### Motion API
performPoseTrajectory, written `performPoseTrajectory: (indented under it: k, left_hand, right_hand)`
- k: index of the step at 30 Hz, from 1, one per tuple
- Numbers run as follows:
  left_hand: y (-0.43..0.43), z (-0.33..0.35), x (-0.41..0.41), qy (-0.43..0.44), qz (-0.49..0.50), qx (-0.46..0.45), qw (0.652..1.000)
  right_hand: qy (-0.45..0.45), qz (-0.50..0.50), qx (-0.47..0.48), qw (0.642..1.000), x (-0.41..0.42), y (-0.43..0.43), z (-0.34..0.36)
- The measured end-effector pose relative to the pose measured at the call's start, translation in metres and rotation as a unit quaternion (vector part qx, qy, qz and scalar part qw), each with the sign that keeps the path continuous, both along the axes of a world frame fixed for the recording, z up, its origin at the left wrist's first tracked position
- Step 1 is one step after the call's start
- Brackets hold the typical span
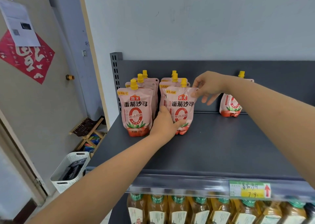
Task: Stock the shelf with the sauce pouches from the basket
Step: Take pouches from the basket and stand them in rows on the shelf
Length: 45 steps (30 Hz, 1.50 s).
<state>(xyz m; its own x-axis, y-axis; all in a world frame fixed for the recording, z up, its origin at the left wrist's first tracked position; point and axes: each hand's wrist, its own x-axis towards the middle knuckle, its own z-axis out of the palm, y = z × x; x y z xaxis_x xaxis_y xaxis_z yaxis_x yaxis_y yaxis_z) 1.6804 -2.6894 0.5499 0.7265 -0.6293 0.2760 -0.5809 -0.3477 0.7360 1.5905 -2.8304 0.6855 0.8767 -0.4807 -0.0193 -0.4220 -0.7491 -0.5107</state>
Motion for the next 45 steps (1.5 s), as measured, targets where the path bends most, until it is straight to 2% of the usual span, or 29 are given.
performPoseTrajectory:
  k: [8, 15, 22, 24, 27, 30, 32, 39, 45]
  left_hand:
    - [0.012, 0.003, -0.002, -0.017, -0.021, 0.002, 1.0]
    - [0.016, 0.004, -0.004, -0.007, -0.009, -0.004, 1.0]
    - [0.031, 0.007, -0.012, -0.043, 0.012, 0.036, 0.998]
    - [0.041, 0.01, -0.018, -0.071, 0.029, 0.041, 0.996]
    - [0.054, 0.015, -0.031, -0.17, 0.041, 0.034, 0.984]
    - [0.061, 0.013, -0.057, -0.293, 0.03, 0.048, 0.954]
    - [0.059, 0.009, -0.079, -0.34, 0.01, 0.074, 0.938]
    - [0.012, 0.004, -0.178, -0.39, -0.08, 0.118, 0.91]
    - [-0.066, -0.014, -0.283, -0.441, -0.141, 0.118, 0.878]
  right_hand:
    - [-0.015, 0.011, 0.033, 0.999, -0.009, 0.008, -0.001]
    - [-0.015, 0.014, 0.018, 1.0, -0.008, 0.013, -0.002]
    - [-0.061, -0.041, -0.002, 0.997, -0.034, 0.024, -0.004]
    - [-0.075, -0.071, -0.031, 0.994, -0.055, 0.028, -0.012]
    - [-0.061, -0.139, -0.09, 0.984, -0.095, 0.032, -0.031]
    - [-0.018, -0.179, -0.114, 0.977, -0.133, 0.037, -0.044]
    - [0.003, -0.188, -0.123, 0.975, -0.154, 0.041, -0.048]
    - [0.029, -0.205, -0.136, 0.969, -0.235, 0.031, -0.069]
    - [0.053, -0.251, -0.173, 0.951, -0.346, -0.012, -0.104]
